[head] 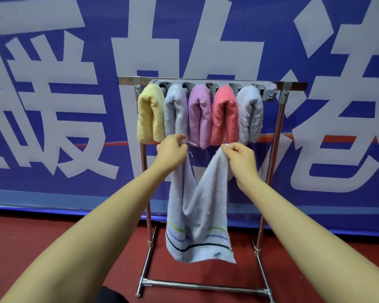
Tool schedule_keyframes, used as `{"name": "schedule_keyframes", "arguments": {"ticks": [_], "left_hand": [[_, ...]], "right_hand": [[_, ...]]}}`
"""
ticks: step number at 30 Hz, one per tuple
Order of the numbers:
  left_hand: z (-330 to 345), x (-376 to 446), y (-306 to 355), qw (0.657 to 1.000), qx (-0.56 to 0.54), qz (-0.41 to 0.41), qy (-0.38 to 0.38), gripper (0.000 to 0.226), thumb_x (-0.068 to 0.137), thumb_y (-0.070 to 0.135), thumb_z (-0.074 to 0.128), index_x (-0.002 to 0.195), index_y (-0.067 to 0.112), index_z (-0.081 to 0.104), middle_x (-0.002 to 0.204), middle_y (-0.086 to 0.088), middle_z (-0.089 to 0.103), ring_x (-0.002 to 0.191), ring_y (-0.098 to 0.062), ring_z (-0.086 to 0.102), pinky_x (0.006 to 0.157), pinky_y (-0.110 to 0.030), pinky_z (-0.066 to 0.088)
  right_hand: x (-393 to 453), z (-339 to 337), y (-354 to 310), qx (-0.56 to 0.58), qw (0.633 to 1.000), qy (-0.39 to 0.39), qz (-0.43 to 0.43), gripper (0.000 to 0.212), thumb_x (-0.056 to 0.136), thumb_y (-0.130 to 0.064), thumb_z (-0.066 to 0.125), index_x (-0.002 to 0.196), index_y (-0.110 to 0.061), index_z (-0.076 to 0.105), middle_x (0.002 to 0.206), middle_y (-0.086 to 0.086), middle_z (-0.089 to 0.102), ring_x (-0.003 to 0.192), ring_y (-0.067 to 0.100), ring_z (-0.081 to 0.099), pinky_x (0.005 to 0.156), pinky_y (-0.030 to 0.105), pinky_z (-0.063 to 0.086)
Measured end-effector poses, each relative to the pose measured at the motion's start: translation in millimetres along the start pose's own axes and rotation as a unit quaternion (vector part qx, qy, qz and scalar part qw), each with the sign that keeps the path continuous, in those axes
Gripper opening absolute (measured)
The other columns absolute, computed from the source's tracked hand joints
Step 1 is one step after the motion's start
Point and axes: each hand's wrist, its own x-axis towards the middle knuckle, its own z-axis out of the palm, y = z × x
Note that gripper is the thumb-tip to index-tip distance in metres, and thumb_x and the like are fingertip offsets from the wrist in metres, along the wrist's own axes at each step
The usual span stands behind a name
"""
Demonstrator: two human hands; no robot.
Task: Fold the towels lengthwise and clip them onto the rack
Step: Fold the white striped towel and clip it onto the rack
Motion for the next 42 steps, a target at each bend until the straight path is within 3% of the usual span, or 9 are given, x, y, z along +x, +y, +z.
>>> {"name": "schedule_keyframes", "arguments": {"ticks": [2,5,9,15,19,24,30,37,42], "left_hand": [[-3,2,-6,0.999,-0.026,-0.018,-0.021,0.045,0.082,0.005,0.052,0.125,0.015,0.05,0.136,-0.011,0.045,0.121,-0.03,0.046,0.105,-0.042,0.035],[-8,1,-9,0.998,0.017,-0.021,-0.052,0.036,0.076,-0.006,0.049,0.11,0.005,0.041,0.113,-0.013,0.034,0.092,-0.026,0.041,0.079,-0.039,0.044],[-14,8,-23,0.996,0.088,0.021,0.01,0.03,0.076,-0.009,0.041,0.104,0.001,0.042,0.104,-0.013,0.036,0.093,-0.03,0.04,0.079,-0.04,0.045],[-29,13,-32,0.981,0.151,0.021,0.121,0.015,0.086,-0.005,0.04,0.075,0.006,0.044,0.098,-0.017,0.051,0.077,-0.028,0.042,0.065,-0.033,0.032],[-38,16,-29,0.977,0.135,-0.034,0.161,0.027,0.091,0.005,0.038,0.092,0.003,0.065,0.098,-0.017,0.061,0.083,-0.035,0.056,0.063,-0.039,0.046],[-43,17,-29,0.975,0.047,-0.113,0.185,0.029,0.094,0.009,0.04,0.109,0.011,0.064,0.1,-0.014,0.066,0.086,-0.031,0.06,0.063,-0.036,0.048],[-42,13,-32,0.977,0.037,-0.096,0.189,0.03,0.094,0.002,0.034,0.109,0.017,0.055,0.093,-0.006,0.058,0.078,-0.028,0.058,0.059,-0.035,0.048],[-41,20,-33,0.986,0.057,-0.103,0.122,0.021,0.084,0.009,0.04,0.099,0.004,0.054,0.107,-0.017,0.05,0.092,-0.037,0.052,0.087,-0.048,0.048],[-41,19,-30,0.979,0.173,-0.063,0.084,0.003,0.085,0.004,0.042,0.084,0.005,0.045,0.101,-0.015,0.045,0.089,-0.038,0.047,0.08,-0.045,0.042]], "right_hand": [[4,-1,1,0.009,0.998,0.056,0.002,0.014,0.089,-0.016,0.059,0.081,-0.006,0.064,0.07,-0.006,0.057,0.065,0.005,0.05,0.058,0.013,0.042],[11,-4,0,0.014,0.994,0.107,0.014,0.012,0.089,-0.014,0.059,0.081,-0.005,0.063,0.07,-0.005,0.055,0.069,0.009,0.051,0.062,0.018,0.043],[21,-13,-1,0.075,0.988,0.121,0.053,0.014,0.083,-0.007,0.062,0.085,0.007,0.063,0.071,0.02,0.055,0.075,0.018,0.052,0.068,0.029,0.046],[31,-30,-12,0.111,0.984,0.138,0.03,0.038,0.084,0.002,0.059,0.118,-0.014,0.055,0.089,-0.011,0.051,0.083,0.003,0.051,0.078,0.019,0.042],[38,-31,-15,0.042,0.983,0.176,0.01,0.035,0.087,0.007,0.043,0.102,-0.013,0.068,0.108,0.003,0.063,0.098,0.012,0.057,0.067,0.007,0.04],[50,-35,-19,-0.231,0.959,0.162,0.007,0.043,0.086,0.003,0.04,0.12,-0.017,0.058,0.133,0.012,0.038,0.114,0.036,0.043,0.101,0.041,0.039],[59,-42,-10,-0.462,0.878,0.11,-0.055,0.028,0.089,0.002,0.045,0.113,-0.001,0.06,0.12,0.021,0.042,0.104,0.039,0.047,0.089,0.04,0.041],[55,-48,-6,-0.533,0.824,0.144,-0.129,0.023,0.095,-0.01,0.048,0.107,-0.012,0.067,0.11,0.014,0.044,0.101,0.033,0.042,0.088,0.038,0.034],[58,-45,-14,-0.405,0.902,0.123,-0.085,0.03,0.092,-0.002,0.042,0.103,-0.01,0.068,0.109,0.016,0.058,0.09,0.037,0.058,0.078,0.047,0.053]]}}
